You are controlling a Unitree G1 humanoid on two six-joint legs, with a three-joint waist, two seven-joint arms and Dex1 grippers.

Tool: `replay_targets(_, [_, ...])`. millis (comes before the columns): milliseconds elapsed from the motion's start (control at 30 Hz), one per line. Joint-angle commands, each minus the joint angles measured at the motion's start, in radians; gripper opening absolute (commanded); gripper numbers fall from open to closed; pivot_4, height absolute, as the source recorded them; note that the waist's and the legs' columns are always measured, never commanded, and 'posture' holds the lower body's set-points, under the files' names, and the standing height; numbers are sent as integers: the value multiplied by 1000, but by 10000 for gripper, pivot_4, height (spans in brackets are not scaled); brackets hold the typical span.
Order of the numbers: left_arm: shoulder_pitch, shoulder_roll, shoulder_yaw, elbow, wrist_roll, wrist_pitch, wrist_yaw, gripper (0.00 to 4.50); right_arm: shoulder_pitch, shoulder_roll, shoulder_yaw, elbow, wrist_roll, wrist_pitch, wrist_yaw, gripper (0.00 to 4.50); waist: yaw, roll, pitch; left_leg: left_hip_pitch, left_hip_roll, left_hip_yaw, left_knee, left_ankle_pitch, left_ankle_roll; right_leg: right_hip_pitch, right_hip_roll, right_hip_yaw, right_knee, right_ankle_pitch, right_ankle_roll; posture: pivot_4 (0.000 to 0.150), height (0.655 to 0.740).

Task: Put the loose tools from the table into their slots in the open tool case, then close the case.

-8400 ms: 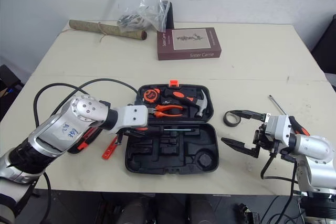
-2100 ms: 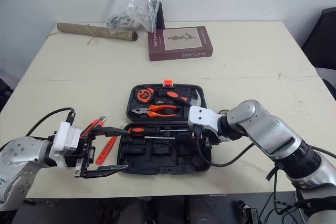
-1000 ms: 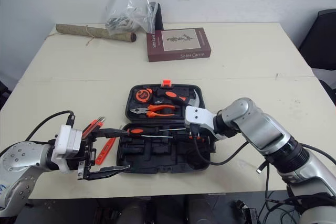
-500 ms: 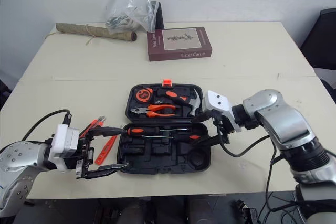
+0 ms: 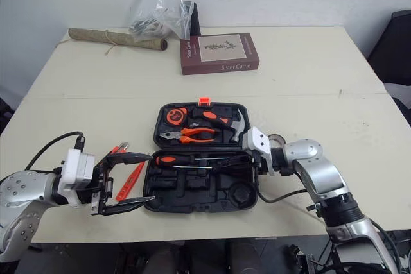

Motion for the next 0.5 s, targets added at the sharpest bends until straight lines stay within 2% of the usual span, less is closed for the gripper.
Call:
replay_targets(33, [24,13,10,-35,21,-4,4,45000,10,8,58,44,-67,-7,-11,530,-1,0,0,1,0,0,0,0,0,0,0,0,0,0,0,1500,7400])
replay_targets(300, [51,18,32,-37,33,10,26,45000,23,-2,157,22,-192,62,-77,530,-3,-11,-12,8,3,0,-1,-1,-3,6,2,1,0,-1,-2,1500,7400])
replay_targets(400, [56,22,35,-37,35,14,32,45000,18,-9,185,4,-227,106,-92,530,-7,-13,-15,21,4,0,-4,-2,-6,18,3,0,-1,-2,-5,1500,7400])
replay_targets(500, [59,22,37,-34,39,20,41,45000,0,-9,209,-2,-263,131,-114,530,-15,-17,-20,25,4,-1,-8,-3,-7,21,2,-1,-3,-3,-7,1500,7400])
